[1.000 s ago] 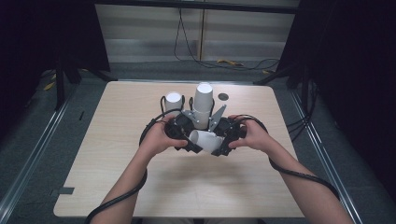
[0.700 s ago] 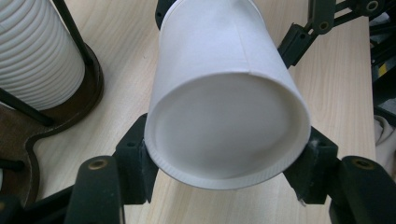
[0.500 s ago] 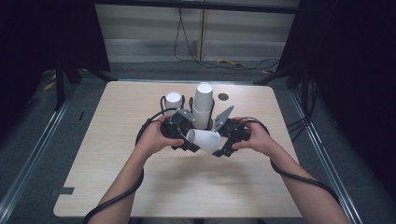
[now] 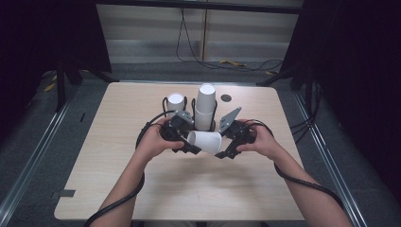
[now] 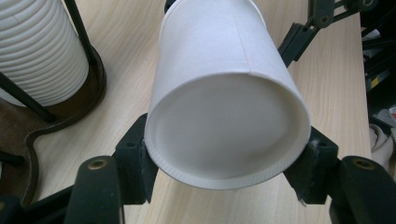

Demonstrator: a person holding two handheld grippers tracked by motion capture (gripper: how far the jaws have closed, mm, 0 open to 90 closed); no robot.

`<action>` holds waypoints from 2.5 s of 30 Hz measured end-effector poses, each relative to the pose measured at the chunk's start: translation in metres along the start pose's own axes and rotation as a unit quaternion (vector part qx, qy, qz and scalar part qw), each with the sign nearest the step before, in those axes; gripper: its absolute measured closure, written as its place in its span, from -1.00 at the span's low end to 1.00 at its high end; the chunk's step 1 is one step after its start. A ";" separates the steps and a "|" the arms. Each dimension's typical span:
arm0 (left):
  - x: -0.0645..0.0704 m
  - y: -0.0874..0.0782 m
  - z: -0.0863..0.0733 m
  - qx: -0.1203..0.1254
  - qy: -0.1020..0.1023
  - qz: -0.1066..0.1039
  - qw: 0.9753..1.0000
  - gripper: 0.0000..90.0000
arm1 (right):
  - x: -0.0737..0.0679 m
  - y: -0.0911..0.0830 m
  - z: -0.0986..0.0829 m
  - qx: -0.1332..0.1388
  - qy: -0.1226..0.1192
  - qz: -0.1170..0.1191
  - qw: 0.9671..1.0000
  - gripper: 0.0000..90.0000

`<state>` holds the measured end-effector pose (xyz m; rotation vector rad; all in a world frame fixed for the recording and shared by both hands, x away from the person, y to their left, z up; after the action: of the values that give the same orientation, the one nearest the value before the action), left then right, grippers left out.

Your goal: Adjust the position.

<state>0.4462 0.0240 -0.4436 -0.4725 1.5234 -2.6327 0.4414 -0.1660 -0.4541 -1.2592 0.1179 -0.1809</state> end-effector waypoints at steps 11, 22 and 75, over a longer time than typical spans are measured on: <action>-0.003 -0.001 -0.005 0.015 -0.011 -0.009 1.000 -0.20 | -0.002 0.002 0.000 0.021 0.002 0.000 1.000 -0.70; -0.002 -0.003 -0.005 0.022 -0.015 -0.017 0.999 -0.20 | -0.002 0.002 -0.002 0.040 0.008 -0.004 0.999 -0.70; 0.000 0.005 0.003 0.026 -0.015 -0.045 0.999 -0.20 | -0.002 0.007 0.001 0.057 0.003 -0.001 0.998 -0.70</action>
<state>0.4465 0.0190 -0.4465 -0.5870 1.4551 -2.7108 0.4400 -0.1622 -0.4609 -1.1458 0.1102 -0.1902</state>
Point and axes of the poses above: each handheld gripper's, and its own axes: y roughly forward along the jaws, z roughly out of its top, x roughly to its right, the point moved 4 cm from there along y, roughly forward along the jaws, and after that the axes turned 15 degrees about -x, right-handed, at the moved point
